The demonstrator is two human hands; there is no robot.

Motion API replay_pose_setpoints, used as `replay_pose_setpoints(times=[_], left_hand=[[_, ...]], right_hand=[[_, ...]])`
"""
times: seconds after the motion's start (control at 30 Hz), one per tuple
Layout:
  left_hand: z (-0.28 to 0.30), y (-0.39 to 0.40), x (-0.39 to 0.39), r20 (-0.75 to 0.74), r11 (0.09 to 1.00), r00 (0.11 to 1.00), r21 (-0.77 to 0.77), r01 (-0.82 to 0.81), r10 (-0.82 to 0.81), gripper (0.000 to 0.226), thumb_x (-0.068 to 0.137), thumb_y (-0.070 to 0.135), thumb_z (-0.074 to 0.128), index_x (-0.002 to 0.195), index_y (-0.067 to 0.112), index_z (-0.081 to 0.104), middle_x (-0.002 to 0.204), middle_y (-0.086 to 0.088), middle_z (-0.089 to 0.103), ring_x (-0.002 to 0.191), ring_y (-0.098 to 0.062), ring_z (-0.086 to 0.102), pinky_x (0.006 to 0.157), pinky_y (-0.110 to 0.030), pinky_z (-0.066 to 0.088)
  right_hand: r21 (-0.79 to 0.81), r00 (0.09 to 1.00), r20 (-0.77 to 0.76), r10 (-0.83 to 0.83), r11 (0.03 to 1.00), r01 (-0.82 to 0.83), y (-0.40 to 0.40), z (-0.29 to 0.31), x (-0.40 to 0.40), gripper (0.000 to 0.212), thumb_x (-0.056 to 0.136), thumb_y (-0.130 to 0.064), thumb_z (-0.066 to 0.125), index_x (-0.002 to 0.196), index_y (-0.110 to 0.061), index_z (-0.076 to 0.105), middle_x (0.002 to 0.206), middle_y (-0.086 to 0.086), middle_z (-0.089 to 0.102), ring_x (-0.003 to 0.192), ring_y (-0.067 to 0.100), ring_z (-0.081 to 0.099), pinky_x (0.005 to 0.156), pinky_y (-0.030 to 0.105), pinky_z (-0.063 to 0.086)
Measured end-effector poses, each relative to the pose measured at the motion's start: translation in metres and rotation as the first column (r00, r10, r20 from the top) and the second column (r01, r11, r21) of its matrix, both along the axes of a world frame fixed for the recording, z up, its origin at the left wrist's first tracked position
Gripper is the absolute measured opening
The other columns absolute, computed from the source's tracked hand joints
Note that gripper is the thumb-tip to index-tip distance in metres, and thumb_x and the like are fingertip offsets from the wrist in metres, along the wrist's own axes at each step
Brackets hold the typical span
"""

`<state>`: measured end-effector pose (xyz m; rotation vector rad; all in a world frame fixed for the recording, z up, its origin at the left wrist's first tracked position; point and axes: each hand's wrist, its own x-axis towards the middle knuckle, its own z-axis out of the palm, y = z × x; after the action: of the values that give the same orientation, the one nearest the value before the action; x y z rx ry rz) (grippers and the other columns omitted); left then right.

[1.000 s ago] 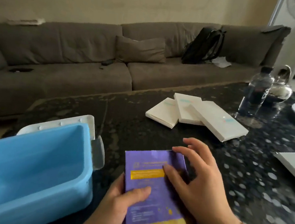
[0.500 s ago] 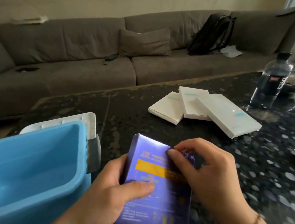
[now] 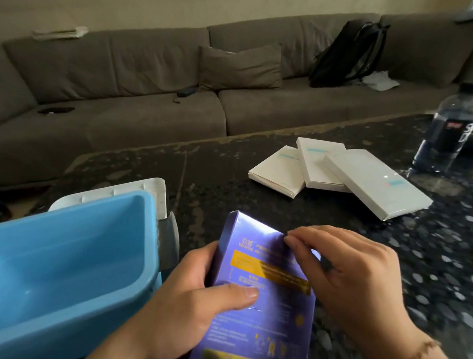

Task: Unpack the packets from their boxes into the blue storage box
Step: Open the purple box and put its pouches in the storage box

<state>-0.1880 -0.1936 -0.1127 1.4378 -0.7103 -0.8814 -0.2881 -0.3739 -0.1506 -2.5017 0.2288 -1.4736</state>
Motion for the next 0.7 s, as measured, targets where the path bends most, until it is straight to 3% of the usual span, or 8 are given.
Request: replay_pose_setpoints(times=[0.2, 0.47, 0.7], left_hand=[[-0.0018, 0.0011, 0.0026, 0.001, 1.000, 1.000, -0.006, -0.002, 0.002, 0.037, 0.066, 0.019, 0.075, 0.103, 0.014, 0.072, 0.105, -0.021, 0.073, 0.098, -0.039, 0.070, 0.081, -0.040, 0.057], [-0.0005, 0.0029, 0.0009, -0.023, 1.000, 1.000, -0.008, 0.003, -0.003, 0.029, 0.073, 0.007, 0.069, 0.101, 0.012, 0.071, 0.105, -0.023, 0.072, 0.097, -0.040, 0.070, 0.080, -0.042, 0.058], [-0.0097, 0.0045, 0.0070, -0.230, 0.997, 0.970, 0.023, -0.080, 0.083, 0.030, 0.064, 0.004, 0.067, 0.091, 0.012, 0.077, 0.095, -0.019, 0.075, 0.077, -0.029, 0.073, 0.067, -0.036, 0.059]], right_hand=[[0.003, 0.996, 0.013, 0.086, 0.996, -0.086, 0.0027, 0.0008, -0.0029, 0.019, 0.090, -0.031, 0.063, 0.091, -0.018, 0.076, 0.093, -0.009, 0.074, 0.076, 0.014, 0.071, 0.061, 0.031, 0.056], [0.006, 1.000, 0.006, 0.028, 1.000, -0.028, 0.0033, 0.0007, -0.0014, 0.015, 0.092, -0.026, 0.062, 0.090, -0.020, 0.076, 0.089, -0.010, 0.073, 0.070, 0.004, 0.060, 0.059, 0.025, 0.051], [0.094, 0.991, -0.064, 0.119, 0.989, -0.112, 0.0048, 0.0075, -0.0047, 0.015, 0.087, -0.031, 0.061, 0.089, -0.024, 0.075, 0.092, -0.015, 0.073, 0.080, 0.008, 0.070, 0.066, 0.031, 0.057]])
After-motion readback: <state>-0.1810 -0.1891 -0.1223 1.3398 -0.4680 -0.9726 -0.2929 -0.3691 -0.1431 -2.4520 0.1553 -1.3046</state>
